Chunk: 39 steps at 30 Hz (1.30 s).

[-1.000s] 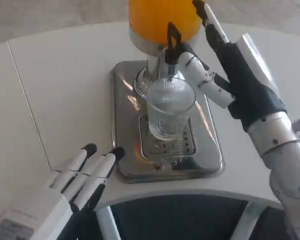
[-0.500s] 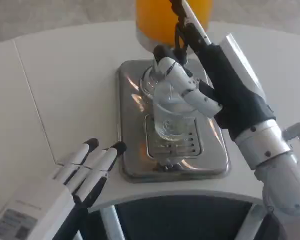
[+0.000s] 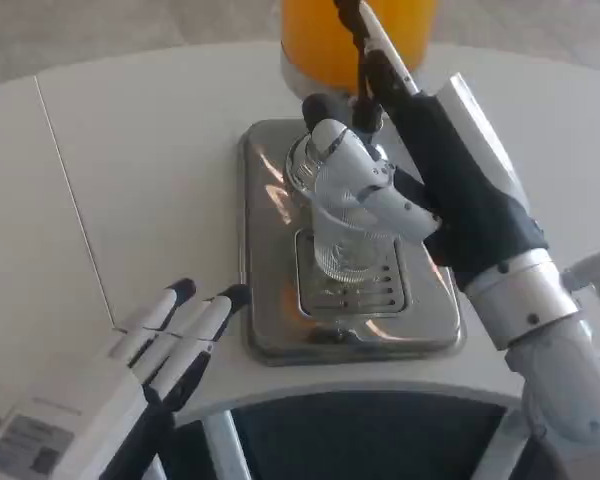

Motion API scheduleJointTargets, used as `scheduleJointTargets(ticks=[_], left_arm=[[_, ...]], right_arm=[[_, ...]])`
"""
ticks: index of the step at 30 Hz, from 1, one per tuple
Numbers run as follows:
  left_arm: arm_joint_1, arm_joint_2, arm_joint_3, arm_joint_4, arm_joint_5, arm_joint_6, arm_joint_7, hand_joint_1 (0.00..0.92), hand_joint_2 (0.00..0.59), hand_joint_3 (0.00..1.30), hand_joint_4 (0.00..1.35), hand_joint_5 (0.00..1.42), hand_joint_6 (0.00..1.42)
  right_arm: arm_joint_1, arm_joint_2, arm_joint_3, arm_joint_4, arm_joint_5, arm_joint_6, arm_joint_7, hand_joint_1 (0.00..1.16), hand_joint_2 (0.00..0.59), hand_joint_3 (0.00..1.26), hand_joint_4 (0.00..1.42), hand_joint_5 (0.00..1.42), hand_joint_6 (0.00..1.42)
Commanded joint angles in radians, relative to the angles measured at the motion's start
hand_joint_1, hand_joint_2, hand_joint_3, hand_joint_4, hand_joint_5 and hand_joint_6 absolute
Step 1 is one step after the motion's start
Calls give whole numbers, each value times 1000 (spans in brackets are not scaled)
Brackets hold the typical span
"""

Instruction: Grasp the cup under the faucet to collect the drink, then remove the cup.

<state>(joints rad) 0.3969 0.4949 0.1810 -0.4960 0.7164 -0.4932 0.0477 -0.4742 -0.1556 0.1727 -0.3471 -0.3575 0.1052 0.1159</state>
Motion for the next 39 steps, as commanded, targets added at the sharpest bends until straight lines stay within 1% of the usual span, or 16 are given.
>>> scheduleJointTargets(ticks=[1,7,14,24,34,39], left_arm=[[9,0,-3,9,-11,-4,-13,0,94,47,0,14,128],[14,-1,-4,13,-27,-1,-19,0,93,45,0,16,128],[18,3,-3,19,-32,-10,-21,0,95,40,0,23,136],[28,6,3,19,-40,-13,-19,0,96,39,0,26,141],[40,4,5,14,-41,-14,-19,0,96,47,0,26,143],[42,3,7,12,-44,-11,-21,0,96,48,0,26,143]], right_arm=[[15,-5,30,14,-26,20,18,174,472,0,0,0,0],[-2,-24,61,53,-76,24,29,175,472,0,0,0,0],[-21,-36,81,83,-116,23,42,169,476,0,0,0,0],[-31,-47,106,106,-144,25,53,157,469,0,0,0,0],[-28,-56,129,100,-174,29,65,149,468,0,0,0,0],[-37,-62,146,99,-191,43,82,147,468,0,0,0,0]])
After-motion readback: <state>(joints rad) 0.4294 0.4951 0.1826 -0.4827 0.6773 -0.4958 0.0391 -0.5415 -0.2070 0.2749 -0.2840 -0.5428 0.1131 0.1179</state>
